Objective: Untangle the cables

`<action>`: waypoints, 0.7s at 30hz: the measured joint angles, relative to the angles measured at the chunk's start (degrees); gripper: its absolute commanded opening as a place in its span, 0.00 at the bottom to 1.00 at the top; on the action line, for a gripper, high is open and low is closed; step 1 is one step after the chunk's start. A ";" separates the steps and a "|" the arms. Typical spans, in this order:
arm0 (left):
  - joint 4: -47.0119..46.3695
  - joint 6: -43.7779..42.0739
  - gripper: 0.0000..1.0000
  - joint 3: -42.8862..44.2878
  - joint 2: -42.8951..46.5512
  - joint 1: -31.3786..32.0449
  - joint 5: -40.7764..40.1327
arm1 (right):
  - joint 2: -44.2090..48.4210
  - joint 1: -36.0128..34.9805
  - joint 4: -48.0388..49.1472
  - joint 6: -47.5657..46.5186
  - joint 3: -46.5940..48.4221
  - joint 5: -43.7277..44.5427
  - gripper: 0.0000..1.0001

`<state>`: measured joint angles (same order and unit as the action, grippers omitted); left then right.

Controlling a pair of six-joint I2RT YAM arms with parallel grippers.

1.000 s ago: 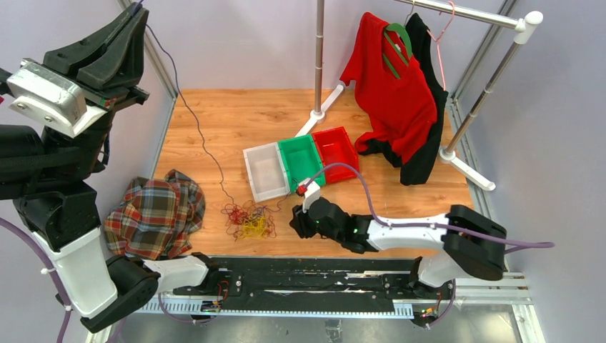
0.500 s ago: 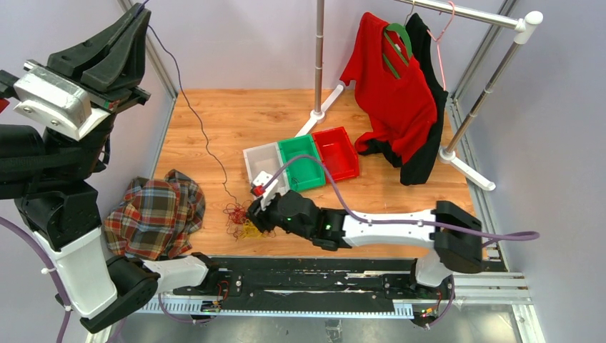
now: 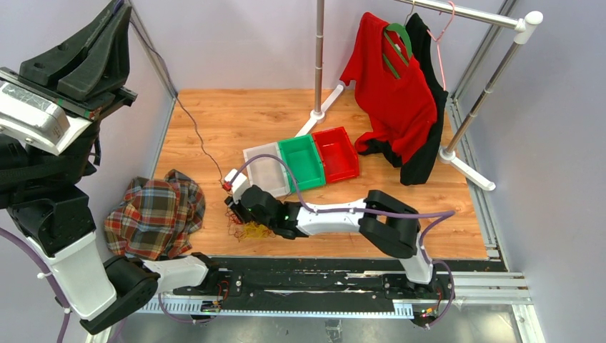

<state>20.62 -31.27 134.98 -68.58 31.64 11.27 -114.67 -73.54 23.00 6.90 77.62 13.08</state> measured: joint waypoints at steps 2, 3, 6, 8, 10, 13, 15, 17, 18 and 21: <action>-0.52 -0.24 0.00 0.11 0.04 0.00 0.13 | -2.03 1.03 0.13 0.87 0.13 0.17 0.29; -1.16 -0.28 0.00 0.15 0.07 0.00 0.13 | -3.04 1.55 0.17 1.31 -0.04 0.31 0.28; -3.15 -0.42 0.00 0.24 0.07 0.00 0.11 | -4.39 2.64 0.35 2.67 -1.99 0.63 0.26; -5.68 -1.01 0.00 0.24 0.07 0.00 -0.11 | -4.15 2.75 0.87 3.65 -4.79 0.72 0.26; -9.38 -1.88 0.01 0.24 0.02 0.00 -0.85 | -3.23 2.75 1.66 4.59 -9.38 0.68 0.26; -14.45 -3.54 0.00 1.51 -0.81 0.00 -2.58 | 2.71 2.75 2.86 6.25 -18.29 1.38 0.27; -18.67 -4.59 0.00 3.23 -2.05 0.00 -4.13 | 7.21 2.75 3.37 7.41 -23.61 2.38 0.28; -22.95 -5.49 0.00 4.02 -2.99 0.00 -5.38 | 11.98 2.75 4.76 8.76 -29.14 4.00 0.29; -24.37 -5.77 0.00 4.37 -3.34 0.00 -5.70 | 14.03 2.75 5.31 9.40 -31.47 4.81 0.31; -28.02 -6.82 0.00 5.53 -4.74 0.00 -6.32 | 18.12 2.78 5.95 11.41 -36.04 7.06 0.34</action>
<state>-7.40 -38.09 140.51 -73.32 31.64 4.95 -96.55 -70.76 28.95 18.31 41.58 20.14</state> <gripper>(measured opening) 0.018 0.317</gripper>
